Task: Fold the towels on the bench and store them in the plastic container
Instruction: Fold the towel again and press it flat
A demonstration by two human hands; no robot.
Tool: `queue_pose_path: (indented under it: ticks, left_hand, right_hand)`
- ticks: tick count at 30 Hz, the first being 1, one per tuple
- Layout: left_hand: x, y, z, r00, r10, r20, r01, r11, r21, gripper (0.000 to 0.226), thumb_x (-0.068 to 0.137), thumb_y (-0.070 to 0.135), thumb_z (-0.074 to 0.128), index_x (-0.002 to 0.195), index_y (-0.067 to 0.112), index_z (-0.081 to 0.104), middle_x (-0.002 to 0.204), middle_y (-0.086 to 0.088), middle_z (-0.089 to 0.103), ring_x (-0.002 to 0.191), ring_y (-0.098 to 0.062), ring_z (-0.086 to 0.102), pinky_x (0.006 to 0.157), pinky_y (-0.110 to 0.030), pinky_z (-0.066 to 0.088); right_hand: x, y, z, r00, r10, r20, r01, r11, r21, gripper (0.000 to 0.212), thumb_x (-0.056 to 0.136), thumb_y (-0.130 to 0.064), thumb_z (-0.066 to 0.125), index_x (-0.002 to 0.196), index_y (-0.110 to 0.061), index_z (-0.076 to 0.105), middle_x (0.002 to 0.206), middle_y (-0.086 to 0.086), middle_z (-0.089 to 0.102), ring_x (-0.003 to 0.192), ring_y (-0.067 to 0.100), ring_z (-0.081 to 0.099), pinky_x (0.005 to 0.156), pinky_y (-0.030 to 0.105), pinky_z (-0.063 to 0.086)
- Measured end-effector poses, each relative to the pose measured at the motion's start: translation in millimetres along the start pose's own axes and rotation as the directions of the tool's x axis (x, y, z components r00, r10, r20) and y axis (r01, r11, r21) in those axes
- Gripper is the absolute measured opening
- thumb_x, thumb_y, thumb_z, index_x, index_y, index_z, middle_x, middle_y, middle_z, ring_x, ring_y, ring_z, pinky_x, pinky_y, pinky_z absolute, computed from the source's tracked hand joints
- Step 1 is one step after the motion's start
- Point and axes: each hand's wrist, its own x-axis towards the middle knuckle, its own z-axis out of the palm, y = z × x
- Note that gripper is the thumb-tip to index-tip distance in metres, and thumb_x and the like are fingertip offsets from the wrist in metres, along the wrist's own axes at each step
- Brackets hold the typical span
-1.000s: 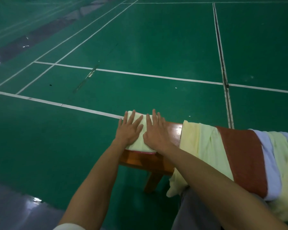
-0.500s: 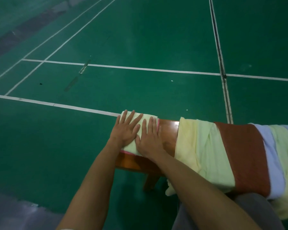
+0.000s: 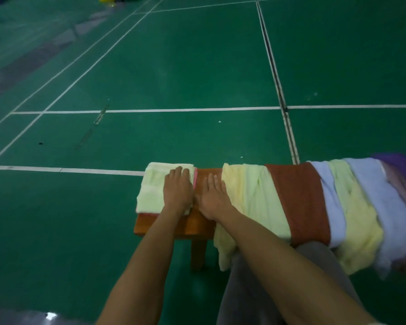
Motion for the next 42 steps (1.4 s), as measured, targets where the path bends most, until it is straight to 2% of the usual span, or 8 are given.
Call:
queue_pose_path:
  ticks: [14,24,28,30,33,35,37,42]
  left_hand:
    - [-18,137,11,0.88,-0.144,0.453,0.362,0.822,-0.44,0.049,0.095,0.052,0.057,0.12,0.009,0.063,0.119,-0.01,0.068,0.104,-0.028,0.065,0.077,-0.033,0.048]
    - [-3,147,-47,0.932,-0.252,0.262,0.364,0.638,-0.679,0.047,0.105,0.037,0.038,0.124,0.001,0.06,0.126,-0.019,0.063,0.112,-0.036,0.06,0.092,-0.038,0.045]
    - [14,147,-88,0.938,-0.308,0.161,0.273,0.363,-0.891,0.031,0.098,0.035,0.054,0.081,0.01,0.061,0.084,-0.008,0.064,0.081,-0.026,0.057,0.071,-0.034,0.043]
    - [22,145,-113,0.941,-0.303,0.15,0.223,0.22,-0.95,0.029,0.093,0.039,0.066,0.085,0.011,0.064,0.081,-0.004,0.065,0.075,-0.022,0.06,0.068,-0.032,0.047]
    - [32,143,-149,0.959,-0.23,0.165,0.193,0.105,-0.976,0.031,0.093,0.04,0.07,0.099,0.01,0.066,0.092,-0.005,0.07,0.079,-0.018,0.065,0.071,-0.032,0.053]
    - [37,141,-165,0.972,-0.141,0.187,0.206,0.128,-0.97,0.035,0.095,0.044,0.068,0.097,0.009,0.067,0.097,-0.009,0.072,0.083,-0.022,0.068,0.077,-0.037,0.057]
    - [37,139,-176,0.976,-0.035,0.213,0.216,0.19,-0.958,0.042,0.098,0.046,0.062,0.096,0.005,0.067,0.095,-0.012,0.07,0.085,-0.026,0.066,0.078,-0.038,0.055]
    - [42,139,-192,0.984,-0.065,0.168,0.178,0.48,-0.859,0.052,0.103,0.045,0.047,0.104,-0.004,0.064,0.104,-0.021,0.066,0.095,-0.033,0.065,0.083,-0.042,0.058]
  right_hand:
    - [-70,122,-28,0.978,0.162,0.128,-0.157,0.986,-0.051,0.068,0.099,-0.019,0.044,0.16,-0.032,0.017,0.167,0.014,0.01,0.152,0.041,0.01,0.123,0.055,0.015]
    - [-69,102,-75,0.972,0.155,0.176,-0.152,0.988,-0.033,0.042,0.099,-0.03,0.047,0.139,-0.019,0.054,0.143,0.013,0.043,0.14,0.037,0.032,0.11,0.051,0.034]
    - [-75,85,-103,0.972,0.186,0.143,-0.218,0.941,0.259,0.039,0.104,-0.027,0.04,0.132,-0.007,0.059,0.144,0.018,0.049,0.139,0.038,0.041,0.11,0.044,0.039]
    - [-80,78,-115,0.965,0.208,0.162,-0.262,0.821,0.507,0.049,0.106,-0.041,0.036,0.13,-0.004,0.06,0.139,0.017,0.057,0.125,0.036,0.054,0.102,0.039,0.044]
    - [-84,68,-124,0.929,0.212,0.303,-0.335,0.133,0.933,0.074,0.095,-0.075,0.032,0.111,-0.011,0.067,0.113,0.013,0.07,0.101,0.029,0.061,0.088,0.038,0.049]
    - [-79,66,-135,0.96,0.139,0.241,-0.2,-0.259,0.945,0.08,0.097,-0.076,0.026,0.111,-0.01,0.069,0.106,0.013,0.073,0.099,0.029,0.066,0.094,0.042,0.053]
    - [-82,60,-159,0.982,0.131,0.133,-0.07,-0.404,0.912,0.077,0.098,-0.073,0.031,0.122,-0.01,0.069,0.116,0.015,0.073,0.101,0.03,0.069,0.098,0.046,0.053]
    - [-81,52,-214,0.882,0.467,-0.06,-0.056,0.23,0.971,0.046,0.092,-0.044,0.068,0.122,-0.01,0.065,0.117,0.01,0.071,0.101,0.028,0.069,0.088,0.041,0.057]
